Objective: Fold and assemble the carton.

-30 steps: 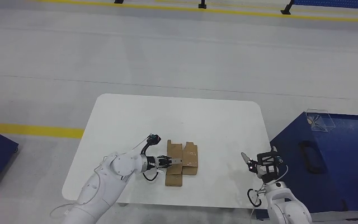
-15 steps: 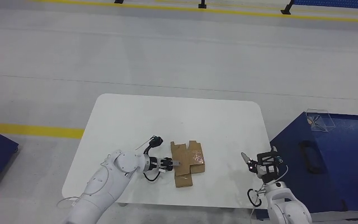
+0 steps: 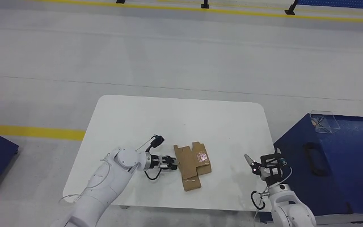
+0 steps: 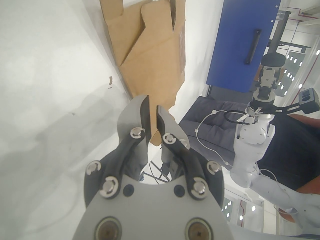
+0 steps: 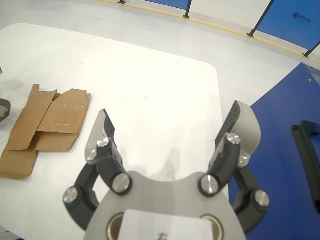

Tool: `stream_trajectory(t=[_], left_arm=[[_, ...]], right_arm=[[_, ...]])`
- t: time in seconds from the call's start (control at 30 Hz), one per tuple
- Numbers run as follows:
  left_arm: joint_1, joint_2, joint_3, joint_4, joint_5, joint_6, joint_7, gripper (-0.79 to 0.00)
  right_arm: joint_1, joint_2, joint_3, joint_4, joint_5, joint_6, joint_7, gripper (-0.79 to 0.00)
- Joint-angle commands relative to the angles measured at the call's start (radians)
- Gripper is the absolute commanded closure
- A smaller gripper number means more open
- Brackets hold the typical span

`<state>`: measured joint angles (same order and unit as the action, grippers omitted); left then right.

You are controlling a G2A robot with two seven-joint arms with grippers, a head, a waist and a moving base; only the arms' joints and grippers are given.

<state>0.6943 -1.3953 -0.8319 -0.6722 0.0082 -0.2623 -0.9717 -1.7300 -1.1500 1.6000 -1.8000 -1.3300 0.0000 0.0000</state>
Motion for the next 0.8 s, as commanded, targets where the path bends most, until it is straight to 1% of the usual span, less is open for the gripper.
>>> stream_trajectory(t=[0.0, 0.03, 0.07, 0.13, 0.17, 0.27, 0.33, 0.4, 0.47, 0.53, 0.57, 0.6, 0.7, 0.77], left_arm=[[0.0, 0.0, 0.0, 0.0, 0.001, 0.0, 0.001, -0.785], [0.0, 0.0, 0.0, 0.0, 0.001, 0.0, 0.001, -0.785], [0.0, 0.0, 0.0, 0.0, 0.001, 0.0, 0.001, -0.785], [0.006, 0.0, 0.0, -0.005, 0.005, 0.001, 0.016, -0.785], [0.017, 0.002, -0.003, -0.016, 0.011, 0.003, 0.046, -0.785], [0.052, 0.006, -0.029, -0.039, -0.045, 0.019, 0.065, -0.785], [0.066, 0.006, -0.041, -0.038, -0.072, 0.023, 0.075, -0.785], [0.075, 0.004, -0.041, -0.035, -0.067, 0.032, 0.129, -0.785], [0.084, 0.0, -0.034, -0.033, -0.059, 0.052, 0.159, -0.785], [0.09, -0.005, -0.031, -0.032, -0.07, 0.072, 0.158, -0.785], [0.09, -0.006, -0.029, -0.031, -0.065, 0.077, 0.164, -0.785], [0.092, -0.007, -0.024, -0.033, -0.056, 0.084, 0.174, -0.785], [0.095, -0.011, -0.025, -0.042, -0.065, 0.097, 0.178, -0.785], [0.1, -0.009, -0.033, -0.064, -0.082, 0.075, 0.15, -0.785]], right_arm=[[0.0, 0.0, 0.0, 0.0, 0.0, 0.0, 0.0, -0.785], [0.0, 0.0, 0.0, 0.0, 0.0, 0.0, 0.0, -0.785], [0.002, 0.0, 0.002, 0.001, 0.019, -0.014, 0.031, -0.785], [0.04, 0.0, 0.031, -0.024, 0.175, -0.055, 0.187, -0.785], [0.064, 0.001, 0.042, -0.031, 0.262, -0.079, 0.29, -0.785], [0.16, 0.005, 0.064, -0.019, 0.461, -0.121, 0.55, -0.785], [0.243, 0.007, 0.05, 0.036, 0.561, -0.13, 0.693, -0.785], [0.34, 0.008, 0.009, 0.118, 0.637, -0.139, 0.841, -0.785], [0.431, 0.006, -0.034, 0.225, 0.739, -0.151, 0.974, -0.785], [0.515, 0.002, -0.077, 0.334, 0.84, -0.153, 1.08, -0.785], [0.553, 0.0, -0.094, 0.388, 0.89, -0.16, 1.127, -0.785], [0.589, 0.0, -0.103, 0.439, 0.894, -0.155, 1.138, -0.785], [0.589, 0.0, -0.103, 0.439, 0.894, -0.155, 1.138, -0.785], [0.589, 0.0, -0.103, 0.439, 0.894, -0.155, 1.138, -0.785]])
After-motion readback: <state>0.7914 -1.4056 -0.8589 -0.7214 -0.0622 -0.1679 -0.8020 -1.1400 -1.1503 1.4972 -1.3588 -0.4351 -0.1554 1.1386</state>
